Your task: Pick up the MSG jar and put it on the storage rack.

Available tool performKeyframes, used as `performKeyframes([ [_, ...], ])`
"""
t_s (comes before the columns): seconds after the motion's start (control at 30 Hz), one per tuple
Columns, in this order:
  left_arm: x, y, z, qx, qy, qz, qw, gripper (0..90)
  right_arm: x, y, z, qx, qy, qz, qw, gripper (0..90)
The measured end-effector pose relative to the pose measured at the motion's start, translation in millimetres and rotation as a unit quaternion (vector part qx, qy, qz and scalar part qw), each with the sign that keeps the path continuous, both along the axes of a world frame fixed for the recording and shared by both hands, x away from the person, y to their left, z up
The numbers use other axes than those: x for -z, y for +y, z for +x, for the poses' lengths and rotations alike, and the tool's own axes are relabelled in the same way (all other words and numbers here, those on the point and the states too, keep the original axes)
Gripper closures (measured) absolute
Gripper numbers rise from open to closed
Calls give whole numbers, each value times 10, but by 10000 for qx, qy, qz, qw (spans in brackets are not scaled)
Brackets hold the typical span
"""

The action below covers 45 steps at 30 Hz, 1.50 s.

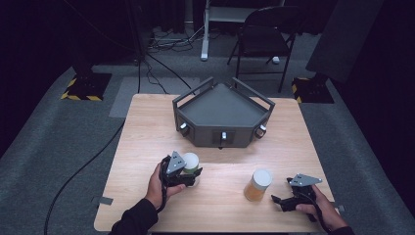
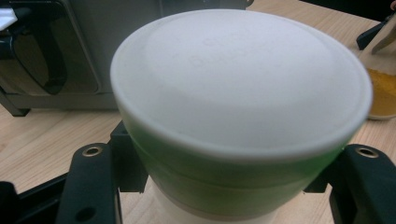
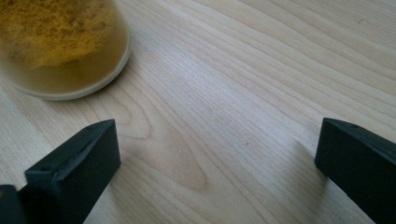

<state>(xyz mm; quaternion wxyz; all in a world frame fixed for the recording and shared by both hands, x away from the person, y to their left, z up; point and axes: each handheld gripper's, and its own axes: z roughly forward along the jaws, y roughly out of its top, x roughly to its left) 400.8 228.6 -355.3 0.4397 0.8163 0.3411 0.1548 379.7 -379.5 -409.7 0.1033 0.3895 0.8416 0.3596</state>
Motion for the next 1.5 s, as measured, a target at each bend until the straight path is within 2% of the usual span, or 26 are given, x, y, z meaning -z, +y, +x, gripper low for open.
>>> performKeyframes([
  [0.13, -55, 21, 32, -6, -41, -112, 9999, 349, 0, 0, 0, 0, 0, 0, 10000, 0],
  [0.23, -109, 8, 69, 77, -127, -62, 9999, 349, 0, 0, 0, 0, 0, 0, 10000, 0],
  [0.4, -144, 10, 113, 117, -113, -148, 9998, 348, 0, 0, 0, 0, 0, 0, 10000, 0],
  [0.63, -229, -25, 153, -16, -223, -255, 9994, 348, 0, 0, 0, 0, 0, 0, 10000, 0],
  [0.93, -350, -73, 238, 20, -331, -329, 9989, 347, 0, 1, -3, 5, -2, -2, 10000, 0],
  [1.13, -419, -115, 321, 24, -404, -460, 9981, 348, -1, 4, -7, 18, -1, -3, 10000, 0],
  [1.2, -488, -153, 356, 50, -486, -476, 9977, 347, 0, 4, -7, 18, -2, -3, 10000, 0],
  [1.37, -611, -195, 416, 73, -555, -449, 9974, 348, 0, 4, -6, 17, -2, -2, 10000, 0],
  [1.5, -681, -212, 470, 39, -598, -514, 9969, 348, 0, 4, -6, 17, -2, -2, 10000, 0],
])
